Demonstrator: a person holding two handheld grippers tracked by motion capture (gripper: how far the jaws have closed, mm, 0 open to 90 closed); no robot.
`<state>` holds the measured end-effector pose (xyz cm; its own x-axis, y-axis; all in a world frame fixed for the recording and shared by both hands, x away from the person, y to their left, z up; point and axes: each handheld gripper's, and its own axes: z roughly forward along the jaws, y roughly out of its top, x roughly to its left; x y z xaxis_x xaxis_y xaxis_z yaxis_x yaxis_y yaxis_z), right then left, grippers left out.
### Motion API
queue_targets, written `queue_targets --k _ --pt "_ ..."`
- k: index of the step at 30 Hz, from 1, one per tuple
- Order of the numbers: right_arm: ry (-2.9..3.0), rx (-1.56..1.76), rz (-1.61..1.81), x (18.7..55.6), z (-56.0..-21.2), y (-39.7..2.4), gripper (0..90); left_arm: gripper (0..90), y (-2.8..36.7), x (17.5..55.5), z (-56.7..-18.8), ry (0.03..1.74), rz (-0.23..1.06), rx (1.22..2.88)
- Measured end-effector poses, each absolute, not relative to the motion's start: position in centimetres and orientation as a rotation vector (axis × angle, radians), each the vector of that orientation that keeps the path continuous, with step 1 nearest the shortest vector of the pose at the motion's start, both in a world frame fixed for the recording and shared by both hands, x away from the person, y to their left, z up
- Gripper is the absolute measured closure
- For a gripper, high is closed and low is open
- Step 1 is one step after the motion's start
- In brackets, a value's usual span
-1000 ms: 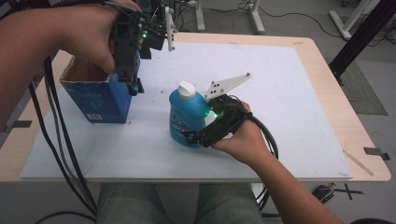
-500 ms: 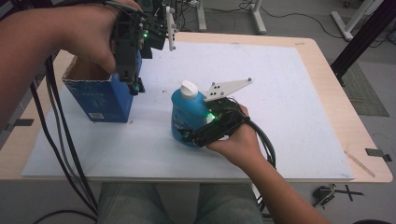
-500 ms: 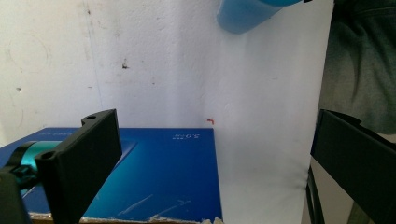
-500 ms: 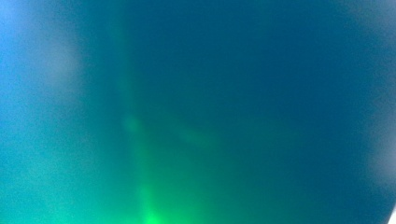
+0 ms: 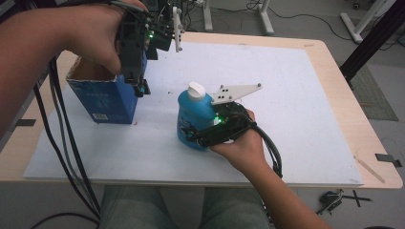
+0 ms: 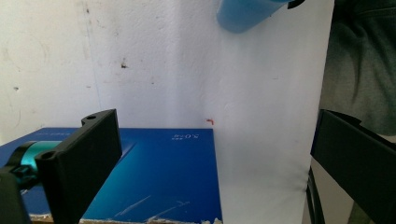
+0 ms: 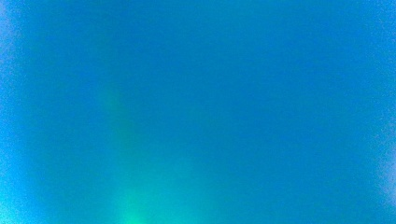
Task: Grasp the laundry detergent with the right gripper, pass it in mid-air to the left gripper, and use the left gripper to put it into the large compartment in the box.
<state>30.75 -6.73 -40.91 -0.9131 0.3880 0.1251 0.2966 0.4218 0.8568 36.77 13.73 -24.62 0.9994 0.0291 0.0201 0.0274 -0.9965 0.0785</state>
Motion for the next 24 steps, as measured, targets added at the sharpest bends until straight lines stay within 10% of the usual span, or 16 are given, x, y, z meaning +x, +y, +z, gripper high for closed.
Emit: queue_targets --k 24 --pt "2.546 0.578 1.557 30.66 -41.07 -6.56 36.5 1.8 13.45 37.13 -25.12 0.037 0.006 3.065"
